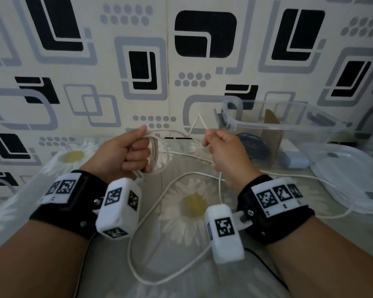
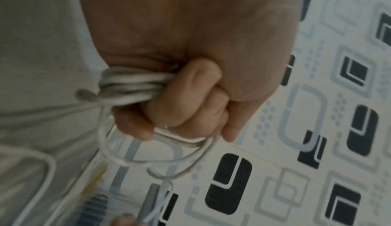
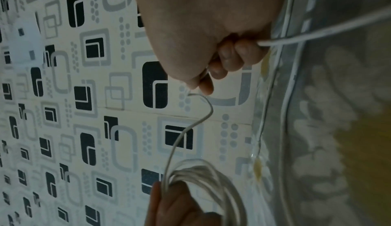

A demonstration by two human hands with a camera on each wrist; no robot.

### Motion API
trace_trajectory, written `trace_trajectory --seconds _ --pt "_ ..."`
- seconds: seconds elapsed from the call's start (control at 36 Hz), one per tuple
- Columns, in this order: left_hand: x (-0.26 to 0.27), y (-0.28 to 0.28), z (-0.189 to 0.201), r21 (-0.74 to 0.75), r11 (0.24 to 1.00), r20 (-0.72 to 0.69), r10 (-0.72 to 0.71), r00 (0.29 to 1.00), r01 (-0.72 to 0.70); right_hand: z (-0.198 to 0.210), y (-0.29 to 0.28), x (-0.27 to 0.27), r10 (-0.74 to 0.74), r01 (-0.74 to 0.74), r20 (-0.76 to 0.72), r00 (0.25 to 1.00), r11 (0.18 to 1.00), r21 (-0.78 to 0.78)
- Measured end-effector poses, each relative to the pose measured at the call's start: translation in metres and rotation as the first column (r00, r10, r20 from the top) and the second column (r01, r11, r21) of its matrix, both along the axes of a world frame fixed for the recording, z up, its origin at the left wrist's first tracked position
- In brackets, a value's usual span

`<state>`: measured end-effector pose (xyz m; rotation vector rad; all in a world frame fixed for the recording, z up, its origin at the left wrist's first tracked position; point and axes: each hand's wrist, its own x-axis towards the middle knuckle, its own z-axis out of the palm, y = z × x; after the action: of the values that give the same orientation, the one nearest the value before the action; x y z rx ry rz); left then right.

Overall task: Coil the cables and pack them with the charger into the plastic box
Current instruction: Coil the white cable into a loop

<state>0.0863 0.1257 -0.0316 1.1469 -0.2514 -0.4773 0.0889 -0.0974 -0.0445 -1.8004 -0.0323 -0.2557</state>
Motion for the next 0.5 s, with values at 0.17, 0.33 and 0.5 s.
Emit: trace_trajectory --seconds 0.17,0.33,0.5 --pt "0.004 0.013 -0.014 -0.389 0.899 -0.020 -0.224 0.974 0.198 -0.011 -0.002 0.005 0.044 -0.045 -0.011 0.999 0.952 -0.302" --pt "0.011 0.026 -0.014 -0.679 0.726 -0.094 -0.238 0.967 0.113 -0.018 0.000 0.009 0.071 -0.137 -0.130 0.989 0.780 -0.611" --pt "0.010 0.032 -0.013 -0.831 0.552 -0.101 -0.042 0.994 -0.062 -0.019 -0.001 0.008 0.140 -0.186 -0.122 0.983 0.716 -0.673"
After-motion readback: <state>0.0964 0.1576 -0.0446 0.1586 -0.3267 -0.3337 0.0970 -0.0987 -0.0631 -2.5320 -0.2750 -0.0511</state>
